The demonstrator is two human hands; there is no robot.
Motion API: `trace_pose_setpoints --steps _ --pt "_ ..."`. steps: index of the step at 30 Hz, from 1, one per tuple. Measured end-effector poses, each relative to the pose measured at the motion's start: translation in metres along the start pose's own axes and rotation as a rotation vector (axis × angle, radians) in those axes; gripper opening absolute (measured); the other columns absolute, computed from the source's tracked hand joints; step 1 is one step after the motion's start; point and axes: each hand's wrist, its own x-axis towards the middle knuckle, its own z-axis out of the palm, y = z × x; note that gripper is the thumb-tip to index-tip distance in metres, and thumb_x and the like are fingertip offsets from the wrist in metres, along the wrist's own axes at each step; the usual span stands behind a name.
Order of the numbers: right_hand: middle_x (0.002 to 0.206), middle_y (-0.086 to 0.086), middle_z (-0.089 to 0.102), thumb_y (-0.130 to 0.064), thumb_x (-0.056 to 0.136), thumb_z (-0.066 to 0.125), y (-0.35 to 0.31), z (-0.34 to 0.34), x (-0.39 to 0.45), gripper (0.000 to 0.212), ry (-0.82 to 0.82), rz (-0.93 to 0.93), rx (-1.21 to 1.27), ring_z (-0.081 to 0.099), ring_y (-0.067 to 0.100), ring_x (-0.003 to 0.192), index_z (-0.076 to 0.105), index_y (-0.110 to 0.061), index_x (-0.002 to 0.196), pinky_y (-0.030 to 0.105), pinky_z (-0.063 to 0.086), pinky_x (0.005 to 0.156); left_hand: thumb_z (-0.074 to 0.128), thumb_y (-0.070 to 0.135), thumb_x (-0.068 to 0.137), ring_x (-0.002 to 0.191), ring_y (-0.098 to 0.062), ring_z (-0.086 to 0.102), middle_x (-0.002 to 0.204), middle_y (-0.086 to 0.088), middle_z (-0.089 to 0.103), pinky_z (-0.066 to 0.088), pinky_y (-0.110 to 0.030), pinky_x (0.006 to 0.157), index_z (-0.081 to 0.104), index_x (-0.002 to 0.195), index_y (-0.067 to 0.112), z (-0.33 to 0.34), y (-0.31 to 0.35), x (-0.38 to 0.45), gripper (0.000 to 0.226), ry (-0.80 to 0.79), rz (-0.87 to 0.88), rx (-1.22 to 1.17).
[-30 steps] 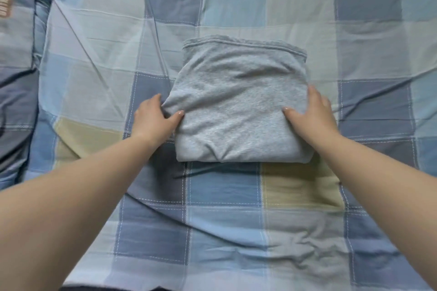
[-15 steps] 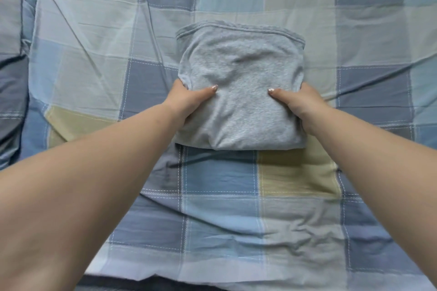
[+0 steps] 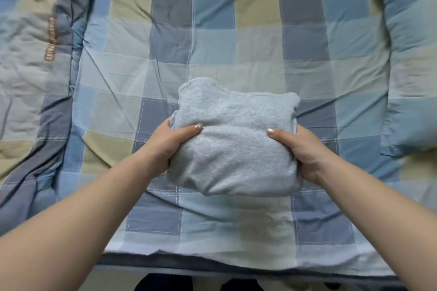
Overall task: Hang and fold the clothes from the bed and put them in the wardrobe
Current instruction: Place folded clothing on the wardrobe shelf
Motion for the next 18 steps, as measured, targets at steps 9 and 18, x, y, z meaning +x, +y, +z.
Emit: trace_pose_setpoints --steps 9,18 --pt "0.092 0.000 0.073 -0.006 0.084 0.064 -0.069 0.004 -0.168 0.021 0.073 -0.142 0.047 0.068 0.013 0.084 0.063 -0.013 0.104 0.020 0.056 0.071 0.080 0.018 0.065 0.093 -0.024 0.071 0.101 -0.005 0.074 0.055 -0.036 0.076 0.063 0.110 0.021 0.023 0.083 -0.140 0.048 -0.111 0.054 -0.013" --pt "0.114 0.009 0.069 -0.037 0.057 0.087 -0.053 0.041 -0.370 0.072 0.358 -0.327 0.300 0.067 0.024 0.104 0.059 -0.015 0.120 0.033 0.057 0.080 0.083 0.017 0.069 0.089 -0.026 0.072 0.099 -0.007 0.074 0.057 -0.035 0.071 0.060 0.115 0.020 0.037 0.135 -0.263 0.052 -0.470 0.139 0.140"
